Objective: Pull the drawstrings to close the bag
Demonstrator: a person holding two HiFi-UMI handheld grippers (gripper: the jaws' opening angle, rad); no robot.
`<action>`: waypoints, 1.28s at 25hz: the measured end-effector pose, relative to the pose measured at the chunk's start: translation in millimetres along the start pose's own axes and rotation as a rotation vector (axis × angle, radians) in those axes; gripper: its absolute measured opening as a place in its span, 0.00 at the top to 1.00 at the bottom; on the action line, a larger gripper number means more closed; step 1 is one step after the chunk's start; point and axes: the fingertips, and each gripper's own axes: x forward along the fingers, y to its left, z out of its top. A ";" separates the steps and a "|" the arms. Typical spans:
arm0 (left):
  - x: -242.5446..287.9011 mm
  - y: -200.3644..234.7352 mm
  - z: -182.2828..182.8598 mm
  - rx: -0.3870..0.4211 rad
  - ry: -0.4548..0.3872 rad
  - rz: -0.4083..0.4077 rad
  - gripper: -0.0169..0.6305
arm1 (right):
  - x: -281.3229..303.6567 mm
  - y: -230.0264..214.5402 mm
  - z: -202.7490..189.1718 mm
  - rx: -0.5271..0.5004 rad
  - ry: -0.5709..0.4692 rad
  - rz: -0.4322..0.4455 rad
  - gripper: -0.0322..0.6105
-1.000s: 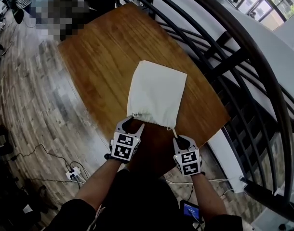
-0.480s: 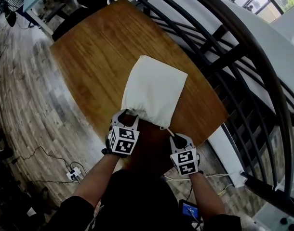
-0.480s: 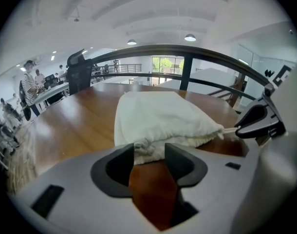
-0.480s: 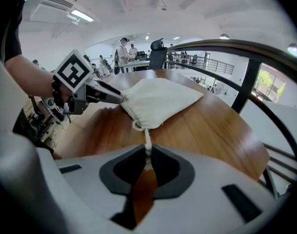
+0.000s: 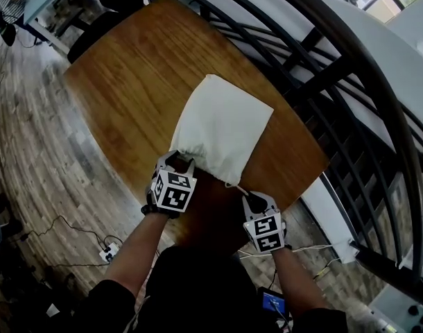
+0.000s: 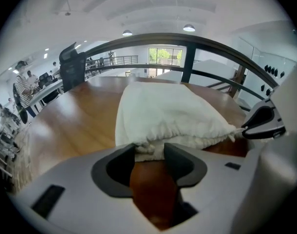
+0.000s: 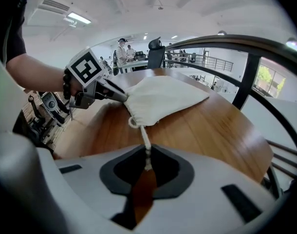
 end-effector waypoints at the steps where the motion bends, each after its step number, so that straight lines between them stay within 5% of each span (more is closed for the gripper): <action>1: 1.4 -0.2 1.2 0.000 0.012 -0.006 0.67 | -0.6 -0.6 0.1 0.000 0.001 -0.002 0.90; 11: 8.5 0.7 6.3 -0.077 0.064 -0.100 0.77 | 0.4 -2.6 -6.8 0.022 0.011 -0.011 0.90; 17: 5.7 3.4 8.9 -0.228 0.050 -0.171 0.84 | -3.8 -6.6 -3.0 0.010 0.002 -0.026 0.90; 19: 1.6 2.7 7.6 -0.225 0.044 -0.167 0.94 | -4.0 -7.6 -2.6 0.014 0.001 -0.032 0.90; 28: -20.3 -0.9 -15.7 -0.201 0.030 -0.141 0.94 | -5.0 -12.0 -5.3 0.020 0.009 -0.053 0.90; 32: -30.7 -10.1 -31.5 -0.130 0.036 -0.125 0.94 | -4.6 -15.9 -7.5 0.038 0.012 -0.084 0.90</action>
